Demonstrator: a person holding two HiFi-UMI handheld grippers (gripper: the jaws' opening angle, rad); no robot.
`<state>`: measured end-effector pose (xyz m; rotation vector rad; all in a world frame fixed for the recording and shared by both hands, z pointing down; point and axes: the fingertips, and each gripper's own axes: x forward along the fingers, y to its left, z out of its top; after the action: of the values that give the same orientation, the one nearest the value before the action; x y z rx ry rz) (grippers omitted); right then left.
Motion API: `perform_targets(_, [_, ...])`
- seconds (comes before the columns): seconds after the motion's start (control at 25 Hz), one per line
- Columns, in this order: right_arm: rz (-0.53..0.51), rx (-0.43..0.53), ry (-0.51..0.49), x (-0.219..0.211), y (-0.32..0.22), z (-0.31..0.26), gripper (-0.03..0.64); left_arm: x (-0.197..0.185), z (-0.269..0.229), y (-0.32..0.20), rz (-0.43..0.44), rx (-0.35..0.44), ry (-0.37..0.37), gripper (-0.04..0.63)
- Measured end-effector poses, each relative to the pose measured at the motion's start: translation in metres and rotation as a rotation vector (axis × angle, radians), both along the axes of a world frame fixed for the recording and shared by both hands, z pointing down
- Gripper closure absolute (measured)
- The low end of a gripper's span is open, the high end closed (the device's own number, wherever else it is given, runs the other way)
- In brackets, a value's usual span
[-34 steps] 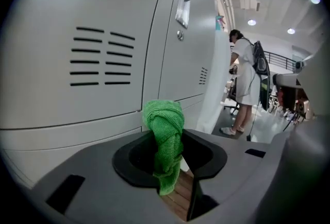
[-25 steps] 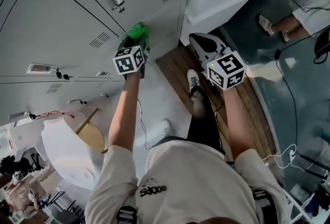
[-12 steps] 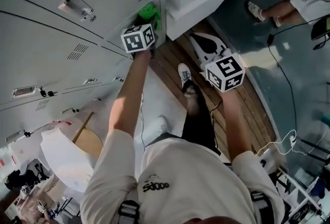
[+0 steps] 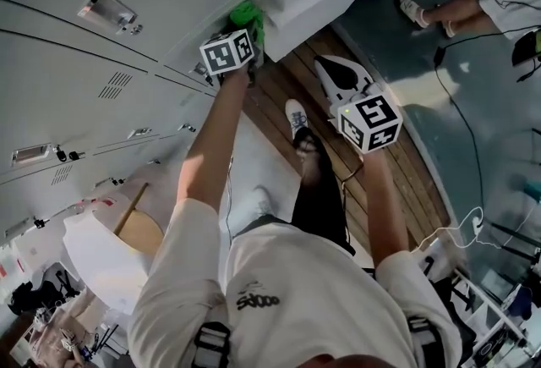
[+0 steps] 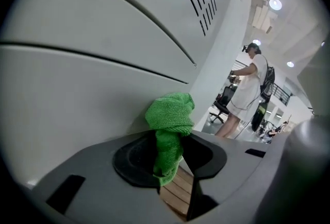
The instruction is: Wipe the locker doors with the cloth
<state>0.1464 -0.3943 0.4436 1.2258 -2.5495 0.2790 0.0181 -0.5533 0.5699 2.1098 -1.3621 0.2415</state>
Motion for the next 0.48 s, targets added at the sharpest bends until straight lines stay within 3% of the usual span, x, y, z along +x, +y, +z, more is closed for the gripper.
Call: perform_targets(0.48, [-0.08,-0.025,-0.005,-0.055,0.008,0.006,0.607,-0.12,0.039,0.073,-0.196,-0.078,-0.053,0.459])
